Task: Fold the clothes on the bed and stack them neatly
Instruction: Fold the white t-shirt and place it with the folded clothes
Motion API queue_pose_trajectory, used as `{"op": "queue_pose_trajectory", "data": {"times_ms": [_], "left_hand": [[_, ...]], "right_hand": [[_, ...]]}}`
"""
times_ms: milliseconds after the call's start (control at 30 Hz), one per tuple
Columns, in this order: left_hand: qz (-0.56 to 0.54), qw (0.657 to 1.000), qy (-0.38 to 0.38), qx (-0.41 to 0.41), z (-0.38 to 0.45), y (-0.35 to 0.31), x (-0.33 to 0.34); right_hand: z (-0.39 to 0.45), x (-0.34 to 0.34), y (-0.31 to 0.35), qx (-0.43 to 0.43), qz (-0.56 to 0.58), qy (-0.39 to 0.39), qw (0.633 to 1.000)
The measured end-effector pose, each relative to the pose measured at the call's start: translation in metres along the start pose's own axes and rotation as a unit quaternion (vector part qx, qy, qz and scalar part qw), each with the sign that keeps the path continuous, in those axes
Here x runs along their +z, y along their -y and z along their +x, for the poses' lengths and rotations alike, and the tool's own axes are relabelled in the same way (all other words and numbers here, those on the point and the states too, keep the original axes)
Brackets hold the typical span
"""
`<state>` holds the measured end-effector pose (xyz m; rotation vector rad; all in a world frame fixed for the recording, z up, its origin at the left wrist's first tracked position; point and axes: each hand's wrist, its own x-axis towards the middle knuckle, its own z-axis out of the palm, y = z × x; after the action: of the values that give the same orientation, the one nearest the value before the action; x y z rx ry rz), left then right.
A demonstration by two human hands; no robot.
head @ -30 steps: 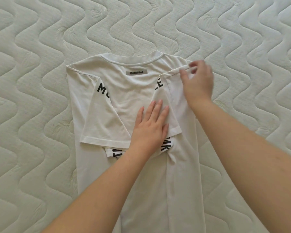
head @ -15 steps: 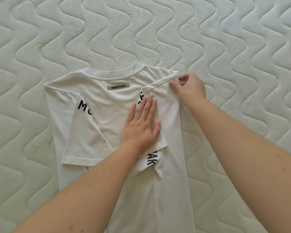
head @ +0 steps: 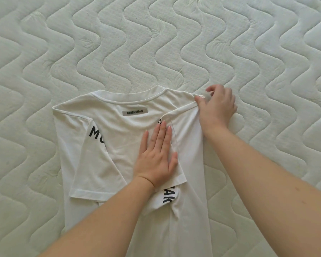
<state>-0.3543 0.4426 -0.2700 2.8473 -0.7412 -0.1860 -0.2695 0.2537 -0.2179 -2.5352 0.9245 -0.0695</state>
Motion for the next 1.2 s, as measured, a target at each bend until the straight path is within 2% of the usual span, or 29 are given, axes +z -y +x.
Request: {"op": "queue_pose_trajectory", "data": {"times_ms": [67, 133, 200, 267, 367, 500, 667, 800, 867, 967, 1100, 1200], "left_hand": [[0.007, 1.000, 0.006, 0.000, 0.000, 0.000, 0.002], [0.009, 1.000, 0.008, 0.002, 0.001, 0.000, 0.003], [0.010, 1.000, 0.008, 0.006, 0.000, 0.000, 0.002], [0.012, 1.000, 0.008, 0.008, 0.001, 0.000, 0.002], [0.015, 1.000, 0.013, 0.006, 0.001, -0.001, 0.002], [0.014, 1.000, 0.021, 0.005, 0.001, -0.001, 0.003], [0.013, 0.999, 0.034, 0.002, 0.001, -0.003, 0.000], [0.017, 0.999, 0.040, -0.002, 0.000, -0.001, 0.001], [0.018, 0.999, 0.050, 0.003, 0.001, 0.000, 0.002], [0.008, 0.997, 0.075, 0.004, 0.003, 0.000, -0.002], [-0.019, 0.990, 0.138, -0.007, 0.009, 0.000, -0.016], [-0.120, 0.970, 0.209, -0.016, 0.020, 0.007, -0.046]], "right_hand": [[-0.001, -0.001, 0.007, -0.109, 0.030, -0.040, 0.993], [-0.004, 0.003, 0.015, -0.265, 0.048, -0.026, 0.963], [-0.008, 0.012, 0.013, -0.399, -0.025, 0.076, 0.913], [-0.004, 0.020, 0.003, -0.427, -0.143, 0.174, 0.876], [0.007, 0.029, -0.002, -0.397, -0.203, 0.185, 0.876], [0.008, 0.039, 0.003, -0.381, -0.224, 0.164, 0.882], [0.007, 0.032, 0.003, -0.356, -0.230, 0.179, 0.888], [-0.040, 0.011, -0.016, -0.242, -0.131, 0.096, 0.956], [-0.080, -0.002, -0.033, -0.174, -0.070, 0.081, 0.979], [-0.150, -0.020, -0.061, -0.100, -0.057, 0.119, 0.986], [-0.221, -0.040, -0.088, -0.022, -0.063, 0.128, 0.990], [-0.255, -0.050, -0.105, 0.075, -0.031, 0.180, 0.980]]}}
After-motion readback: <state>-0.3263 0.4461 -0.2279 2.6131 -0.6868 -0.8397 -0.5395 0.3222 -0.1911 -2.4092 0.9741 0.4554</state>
